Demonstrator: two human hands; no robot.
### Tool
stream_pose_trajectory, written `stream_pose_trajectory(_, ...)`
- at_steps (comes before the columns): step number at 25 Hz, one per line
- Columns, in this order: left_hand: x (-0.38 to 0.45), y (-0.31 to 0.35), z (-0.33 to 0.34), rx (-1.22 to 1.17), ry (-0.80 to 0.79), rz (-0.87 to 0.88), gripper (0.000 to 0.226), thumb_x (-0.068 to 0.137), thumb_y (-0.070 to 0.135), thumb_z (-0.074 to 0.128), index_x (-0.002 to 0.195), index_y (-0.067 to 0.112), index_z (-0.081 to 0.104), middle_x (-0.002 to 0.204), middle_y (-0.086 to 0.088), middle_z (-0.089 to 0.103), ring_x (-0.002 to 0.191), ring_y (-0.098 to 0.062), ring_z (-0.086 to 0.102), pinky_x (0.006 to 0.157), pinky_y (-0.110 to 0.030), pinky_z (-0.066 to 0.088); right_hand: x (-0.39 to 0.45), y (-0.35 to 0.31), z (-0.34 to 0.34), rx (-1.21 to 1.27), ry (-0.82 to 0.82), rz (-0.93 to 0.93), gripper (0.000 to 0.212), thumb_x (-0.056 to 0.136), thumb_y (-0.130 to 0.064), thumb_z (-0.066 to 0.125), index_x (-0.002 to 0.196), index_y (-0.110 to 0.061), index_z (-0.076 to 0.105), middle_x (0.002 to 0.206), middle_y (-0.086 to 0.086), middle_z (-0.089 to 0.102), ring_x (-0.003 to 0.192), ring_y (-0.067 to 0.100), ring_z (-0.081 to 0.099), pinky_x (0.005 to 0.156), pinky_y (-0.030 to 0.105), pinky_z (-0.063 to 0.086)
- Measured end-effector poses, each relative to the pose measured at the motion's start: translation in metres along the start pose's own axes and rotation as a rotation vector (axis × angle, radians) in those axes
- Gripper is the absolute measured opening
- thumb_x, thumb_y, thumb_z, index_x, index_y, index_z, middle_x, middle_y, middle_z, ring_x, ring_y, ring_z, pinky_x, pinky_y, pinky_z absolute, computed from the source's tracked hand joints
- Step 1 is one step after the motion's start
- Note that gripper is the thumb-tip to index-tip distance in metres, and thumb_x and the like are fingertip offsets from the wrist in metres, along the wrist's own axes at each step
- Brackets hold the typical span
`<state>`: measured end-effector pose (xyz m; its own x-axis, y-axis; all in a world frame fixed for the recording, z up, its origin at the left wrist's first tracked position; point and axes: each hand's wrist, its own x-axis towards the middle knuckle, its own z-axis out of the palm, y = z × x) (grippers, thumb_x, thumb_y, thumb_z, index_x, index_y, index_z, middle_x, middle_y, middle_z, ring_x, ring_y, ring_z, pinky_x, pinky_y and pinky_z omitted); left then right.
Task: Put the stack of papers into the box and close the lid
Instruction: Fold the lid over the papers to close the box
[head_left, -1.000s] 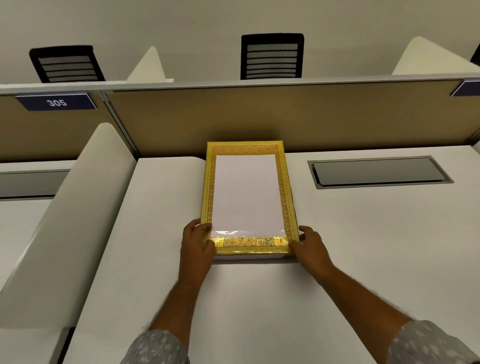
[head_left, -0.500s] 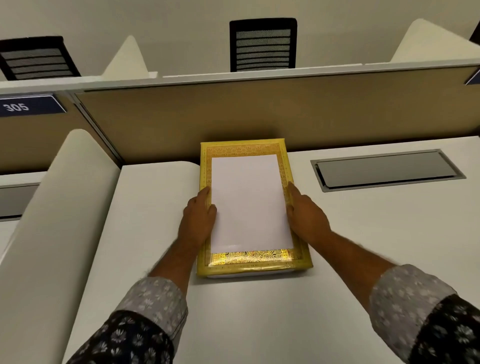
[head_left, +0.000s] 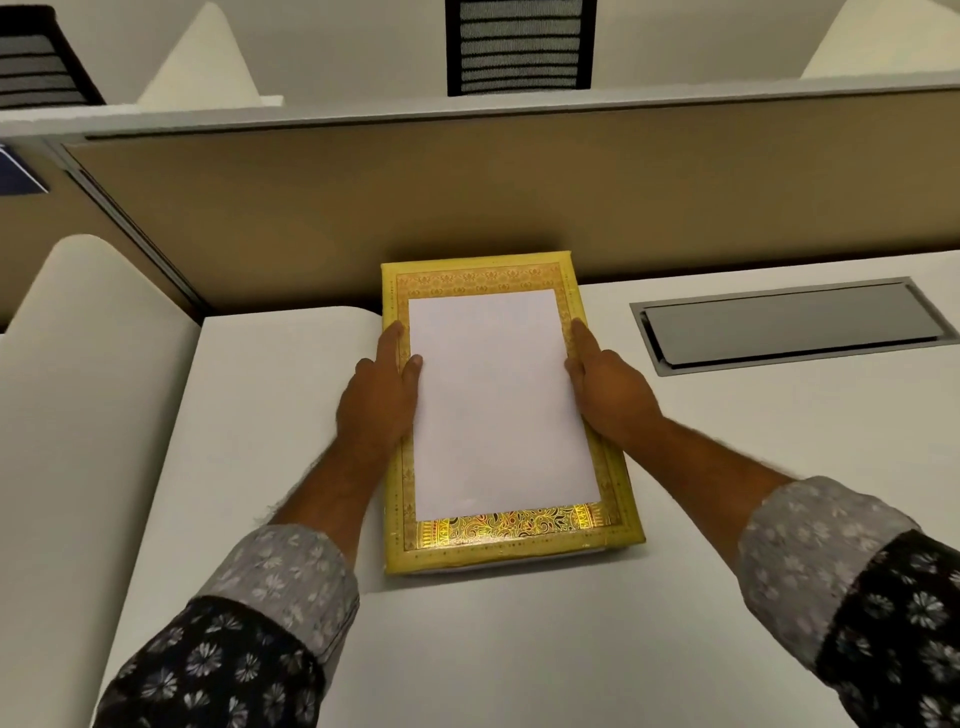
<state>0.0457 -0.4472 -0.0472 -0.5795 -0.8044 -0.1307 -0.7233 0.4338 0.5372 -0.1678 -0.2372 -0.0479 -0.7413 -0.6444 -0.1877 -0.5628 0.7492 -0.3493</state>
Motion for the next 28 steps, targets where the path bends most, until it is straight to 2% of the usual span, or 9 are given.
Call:
stream_pose_trajectory(3, 0.0, 0.001, 0.0, -0.022, 0.028, 0.008, 0.063, 0.106, 0.06, 0.032, 0.163, 0.039, 0.017, 0.13, -0.021, 0.065, 0.114, -0.039, 0.067, 0.096, -0.052, 0.058, 0.0, 0.004, 0.002, 0.041, 0.044, -0.014, 0.062, 0.111, -0.049, 0.027, 0.169, -0.031, 0.011, 0.119, 0.018, 0.068, 0.097, 0.035, 0.071, 0.081, 0.042, 0.054)
stream_pose_trajectory(6, -0.005, 0.0, 0.001, -0.011, 0.032, -0.007, 0.064, 0.106, 0.06, 0.033, 0.164, 0.039, 0.016, 0.13, -0.02, 0.065, 0.114, -0.038, 0.068, 0.095, -0.052, 0.058, 0.0, 0.006, 0.001, 0.081, 0.068, -0.044, 0.061, 0.111, -0.048, 0.029, 0.168, -0.03, 0.016, 0.116, 0.016, 0.072, 0.095, 0.034, 0.072, 0.081, 0.041, 0.055)
stream_pose_trajectory(9, -0.01, -0.002, 0.004, -0.016, 0.032, -0.047, 0.065, 0.105, 0.059, 0.035, 0.164, 0.04, 0.015, 0.138, -0.02, 0.056, 0.122, -0.038, 0.063, 0.096, -0.051, 0.056, -0.004, 0.007, -0.001, 0.127, 0.069, -0.08, 0.061, 0.111, -0.049, 0.031, 0.167, -0.03, 0.019, 0.124, 0.016, 0.071, 0.102, 0.034, 0.072, 0.086, 0.043, 0.057)
stream_pose_trajectory(12, -0.003, 0.001, 0.007, -0.069, 0.061, -0.031, 0.063, 0.107, 0.053, 0.039, 0.164, 0.037, 0.02, 0.143, -0.02, 0.05, 0.129, -0.037, 0.057, 0.1, -0.05, 0.054, -0.007, 0.005, 0.001, 0.218, 0.075, -0.066, 0.06, 0.111, -0.047, 0.033, 0.168, -0.031, 0.02, 0.135, 0.018, 0.065, 0.118, 0.036, 0.067, 0.098, 0.048, 0.056)
stream_pose_trajectory(16, 0.014, 0.001, 0.013, -0.225, 0.059, -0.048, 0.058, 0.109, 0.045, 0.043, 0.163, 0.035, 0.027, 0.15, -0.021, 0.05, 0.138, -0.041, 0.048, 0.111, -0.054, 0.044, 0.003, 0.005, 0.005, 0.325, 0.048, -0.015, 0.058, 0.113, -0.038, 0.035, 0.168, -0.029, 0.021, 0.145, 0.02, 0.059, 0.126, 0.039, 0.062, 0.107, 0.048, 0.051)
stream_pose_trajectory(18, 0.016, -0.001, 0.017, -0.181, 0.024, -0.084, 0.057, 0.109, 0.046, 0.041, 0.163, 0.035, 0.027, 0.152, -0.021, 0.048, 0.14, -0.043, 0.045, 0.114, -0.056, 0.04, 0.01, 0.003, 0.006, 0.298, -0.017, 0.024, 0.059, 0.113, -0.039, 0.034, 0.169, -0.03, 0.018, 0.147, 0.022, 0.057, 0.127, 0.043, 0.061, 0.108, 0.051, 0.051)
stream_pose_trajectory(22, 0.013, 0.004, 0.024, 0.218, 0.121, -0.072, 0.059, 0.106, 0.054, 0.037, 0.162, 0.035, 0.03, 0.161, -0.016, 0.037, 0.144, -0.039, 0.042, 0.11, -0.059, 0.041, 0.019, 0.0, 0.005, -0.036, -0.035, 0.053, 0.061, 0.109, -0.053, 0.028, 0.167, -0.04, 0.014, 0.149, 0.017, 0.045, 0.136, 0.04, 0.048, 0.109, 0.061, 0.047)
stream_pose_trajectory(25, 0.018, 0.007, 0.023, 0.182, 0.108, -0.037, 0.059, 0.107, 0.05, 0.039, 0.162, 0.031, 0.03, 0.142, -0.018, 0.049, 0.129, -0.038, 0.052, 0.1, -0.053, 0.05, 0.022, -0.003, 0.001, -0.049, -0.093, 0.066, 0.064, 0.108, -0.056, 0.025, 0.167, -0.041, 0.009, 0.151, 0.016, 0.04, 0.137, 0.039, 0.046, 0.109, 0.06, 0.047)
stream_pose_trajectory(28, 0.02, 0.005, 0.022, 0.123, 0.04, -0.047, 0.063, 0.107, 0.052, 0.037, 0.165, 0.032, 0.022, 0.136, -0.019, 0.049, 0.125, -0.04, 0.054, 0.101, -0.052, 0.052, 0.026, -0.003, -0.001, -0.03, -0.142, 0.074, 0.065, 0.108, -0.057, 0.021, 0.168, -0.042, 0.002, 0.153, 0.02, 0.042, 0.134, 0.043, 0.053, 0.109, 0.058, 0.05)
